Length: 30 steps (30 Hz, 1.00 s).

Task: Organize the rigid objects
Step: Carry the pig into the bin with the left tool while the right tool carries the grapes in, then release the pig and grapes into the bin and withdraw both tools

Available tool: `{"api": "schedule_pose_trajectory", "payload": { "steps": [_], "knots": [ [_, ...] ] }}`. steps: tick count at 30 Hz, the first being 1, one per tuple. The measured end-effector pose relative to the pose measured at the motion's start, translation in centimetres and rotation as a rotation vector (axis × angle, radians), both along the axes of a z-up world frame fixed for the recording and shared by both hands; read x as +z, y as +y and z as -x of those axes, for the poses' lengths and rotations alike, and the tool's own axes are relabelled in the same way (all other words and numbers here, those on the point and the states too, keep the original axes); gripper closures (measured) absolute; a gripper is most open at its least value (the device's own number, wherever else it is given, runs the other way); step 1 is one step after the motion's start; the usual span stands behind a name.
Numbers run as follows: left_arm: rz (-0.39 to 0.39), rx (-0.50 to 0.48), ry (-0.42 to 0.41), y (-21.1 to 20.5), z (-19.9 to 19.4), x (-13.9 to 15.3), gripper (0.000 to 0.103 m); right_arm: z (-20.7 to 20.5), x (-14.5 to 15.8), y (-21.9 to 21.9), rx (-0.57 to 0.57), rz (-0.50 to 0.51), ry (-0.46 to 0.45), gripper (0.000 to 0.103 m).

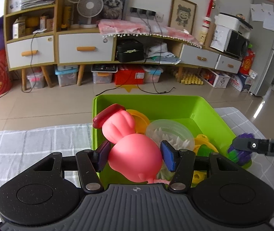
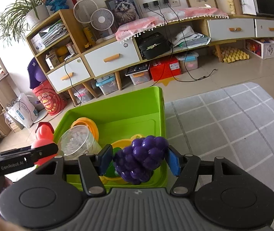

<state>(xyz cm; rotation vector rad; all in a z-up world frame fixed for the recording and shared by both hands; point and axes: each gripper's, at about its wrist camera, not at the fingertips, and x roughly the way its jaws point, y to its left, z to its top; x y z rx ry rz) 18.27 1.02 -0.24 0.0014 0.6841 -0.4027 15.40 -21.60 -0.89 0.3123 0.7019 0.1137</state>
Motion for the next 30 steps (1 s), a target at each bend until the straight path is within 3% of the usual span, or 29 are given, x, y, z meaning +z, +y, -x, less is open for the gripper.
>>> {"api": "schedule_pose_trajectory", "payload": {
  "steps": [4, 17, 30],
  "knots": [
    [0.0, -0.024, -0.019, -0.2, 0.4, -0.1, 0.026, -0.1, 0.3, -0.3, -0.005, -0.024, 0.002, 0.057],
    [-0.011, -0.018, 0.003, -0.8, 0.9, -0.3, 0.017, 0.1, 0.5, -0.5, -0.003, -0.031, 0.007, 0.056],
    [0.019, 0.056, 0.042, -0.4, 4.0, 0.7, 0.002, 2.2, 1.9, 0.4, 0.06, -0.008, 0.035, 0.04]
  ]
}}
